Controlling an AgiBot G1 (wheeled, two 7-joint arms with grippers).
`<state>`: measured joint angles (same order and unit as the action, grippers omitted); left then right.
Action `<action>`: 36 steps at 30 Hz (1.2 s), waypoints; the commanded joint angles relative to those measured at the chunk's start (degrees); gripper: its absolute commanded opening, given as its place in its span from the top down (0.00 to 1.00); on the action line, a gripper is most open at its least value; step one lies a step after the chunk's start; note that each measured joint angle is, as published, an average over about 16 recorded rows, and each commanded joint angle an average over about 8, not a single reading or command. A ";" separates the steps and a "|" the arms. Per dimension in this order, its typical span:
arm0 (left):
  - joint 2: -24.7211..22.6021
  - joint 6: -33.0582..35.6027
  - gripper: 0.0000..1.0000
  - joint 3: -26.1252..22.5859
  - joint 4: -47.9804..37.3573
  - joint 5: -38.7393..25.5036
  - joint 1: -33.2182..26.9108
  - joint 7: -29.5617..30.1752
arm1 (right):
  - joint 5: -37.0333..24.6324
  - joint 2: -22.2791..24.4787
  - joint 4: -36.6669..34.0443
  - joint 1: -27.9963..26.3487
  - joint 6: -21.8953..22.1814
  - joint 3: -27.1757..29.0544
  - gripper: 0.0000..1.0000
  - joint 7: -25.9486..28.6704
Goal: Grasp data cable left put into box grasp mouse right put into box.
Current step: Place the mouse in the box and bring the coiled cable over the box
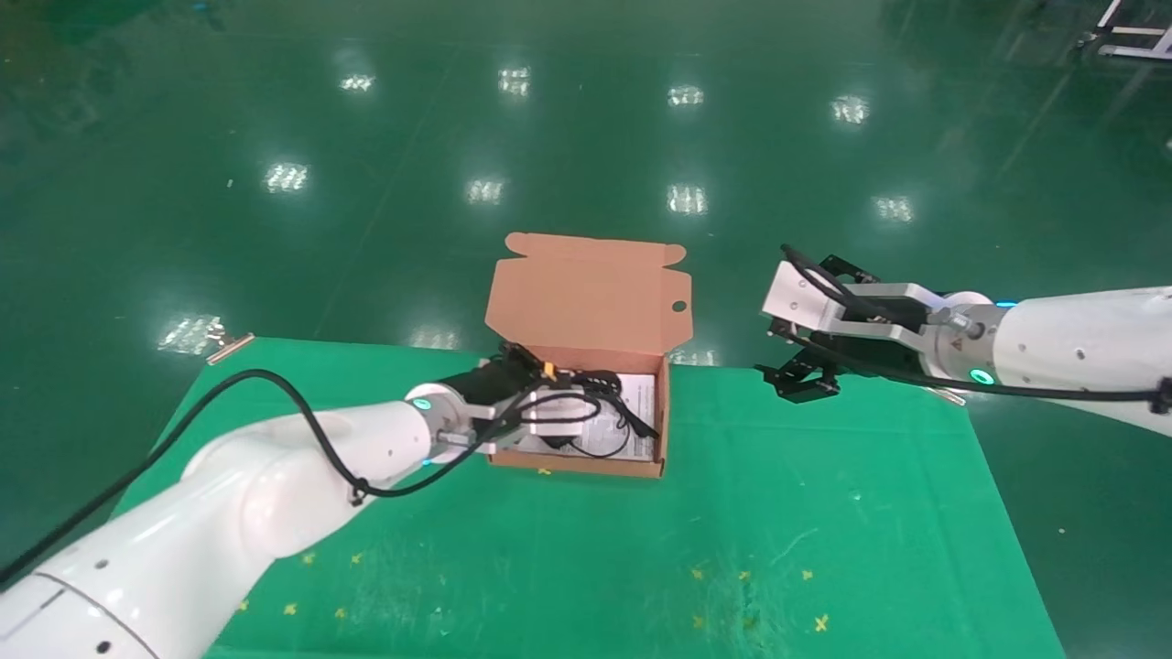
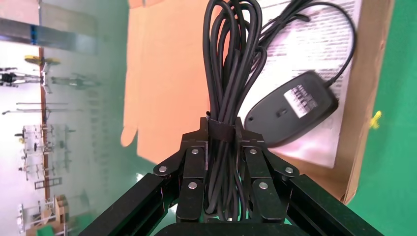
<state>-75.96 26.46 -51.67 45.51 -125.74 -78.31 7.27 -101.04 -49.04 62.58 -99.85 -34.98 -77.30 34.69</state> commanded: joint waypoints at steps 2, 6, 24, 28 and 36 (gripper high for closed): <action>-1.79 -2.02 1.00 -1.60 -3.36 2.92 -0.05 -3.20 | -3.02 2.56 4.33 -0.56 -0.30 -0.34 0.00 4.17; -2.20 -3.88 1.00 -5.07 -4.63 8.02 -0.24 -6.20 | -6.87 5.21 9.01 -0.87 -1.08 -0.41 0.00 9.17; -2.69 -7.41 0.00 -14.98 -6.69 19.10 -2.82 -9.58 | -13.95 8.44 15.09 -1.10 -2.51 -0.19 0.00 16.76; -2.65 -7.35 0.00 -14.61 -6.57 18.86 -2.73 -9.52 | -13.81 8.37 14.92 -1.09 -2.51 -0.17 0.00 16.71; -2.61 -7.21 0.00 -14.03 -6.38 18.45 -2.50 -9.41 | -13.52 8.25 14.70 -1.06 -2.44 -0.14 0.00 16.61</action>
<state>-78.33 19.24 -65.74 39.38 -107.14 -80.84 -2.11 -114.58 -40.85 77.16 -100.92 -37.41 -77.44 51.26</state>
